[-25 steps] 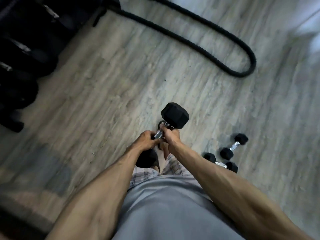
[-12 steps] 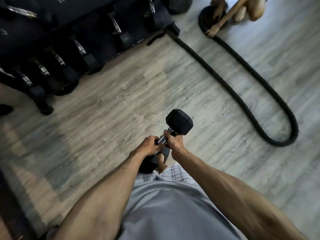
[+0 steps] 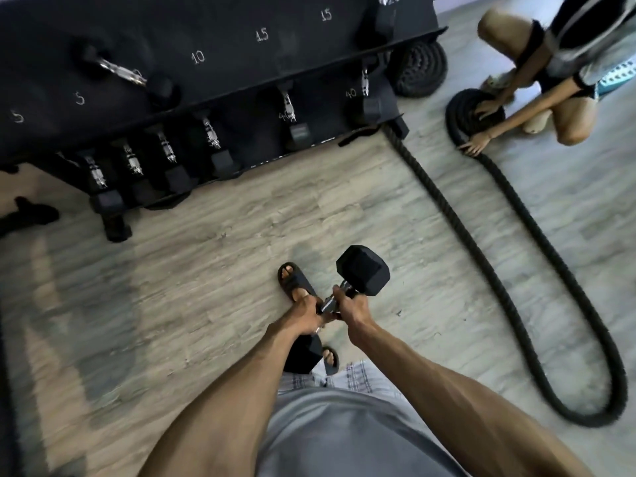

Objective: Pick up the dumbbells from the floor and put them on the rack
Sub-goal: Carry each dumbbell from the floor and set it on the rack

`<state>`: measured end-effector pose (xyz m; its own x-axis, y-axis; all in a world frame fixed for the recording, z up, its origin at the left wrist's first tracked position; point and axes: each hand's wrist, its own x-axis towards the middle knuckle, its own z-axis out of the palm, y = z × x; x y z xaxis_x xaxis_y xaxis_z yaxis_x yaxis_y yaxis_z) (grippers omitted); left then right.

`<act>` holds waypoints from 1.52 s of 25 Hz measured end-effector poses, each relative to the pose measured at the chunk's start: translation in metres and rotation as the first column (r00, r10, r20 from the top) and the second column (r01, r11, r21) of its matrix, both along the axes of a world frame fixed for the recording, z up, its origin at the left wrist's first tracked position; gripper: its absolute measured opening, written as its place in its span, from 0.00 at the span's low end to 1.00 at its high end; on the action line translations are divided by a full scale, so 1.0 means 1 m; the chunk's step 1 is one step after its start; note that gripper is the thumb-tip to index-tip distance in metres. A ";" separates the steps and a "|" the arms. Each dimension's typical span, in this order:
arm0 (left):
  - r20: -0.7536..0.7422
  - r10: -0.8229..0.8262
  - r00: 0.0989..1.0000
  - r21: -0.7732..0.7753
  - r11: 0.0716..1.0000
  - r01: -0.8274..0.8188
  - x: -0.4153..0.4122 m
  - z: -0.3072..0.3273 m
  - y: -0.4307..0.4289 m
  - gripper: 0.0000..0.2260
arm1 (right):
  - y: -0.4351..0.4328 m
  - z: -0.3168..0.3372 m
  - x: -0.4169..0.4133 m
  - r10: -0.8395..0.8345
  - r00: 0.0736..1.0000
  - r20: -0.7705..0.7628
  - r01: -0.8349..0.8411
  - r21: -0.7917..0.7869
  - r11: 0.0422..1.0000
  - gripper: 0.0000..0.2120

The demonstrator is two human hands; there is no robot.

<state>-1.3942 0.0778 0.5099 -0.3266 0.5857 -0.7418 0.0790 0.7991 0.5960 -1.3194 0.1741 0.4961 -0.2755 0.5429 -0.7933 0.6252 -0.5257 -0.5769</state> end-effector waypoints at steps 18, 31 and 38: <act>0.028 0.247 0.969 0.035 0.968 -0.248 -0.367 0.016 0.171 0.10 | 0.187 0.002 -0.385 0.285 0.958 -0.026 -0.280 0.117 0.953 0.16; 0.005 0.451 0.892 -0.034 0.892 -0.451 -0.593 0.018 0.274 0.12 | 0.301 0.016 -0.634 0.466 0.884 -0.041 -0.462 0.080 0.883 0.14; 0.010 0.474 0.880 -0.035 0.880 -0.474 -0.680 0.007 0.291 0.14 | 0.318 0.009 -0.724 0.503 0.864 0.002 -0.501 0.089 0.861 0.14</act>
<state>-2.0746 0.3684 0.5170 -0.5459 0.3416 -0.7651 -0.3242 0.7559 0.5688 -2.0433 0.4920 0.5051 -0.5442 0.3911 -0.7422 0.7791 -0.0927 -0.6201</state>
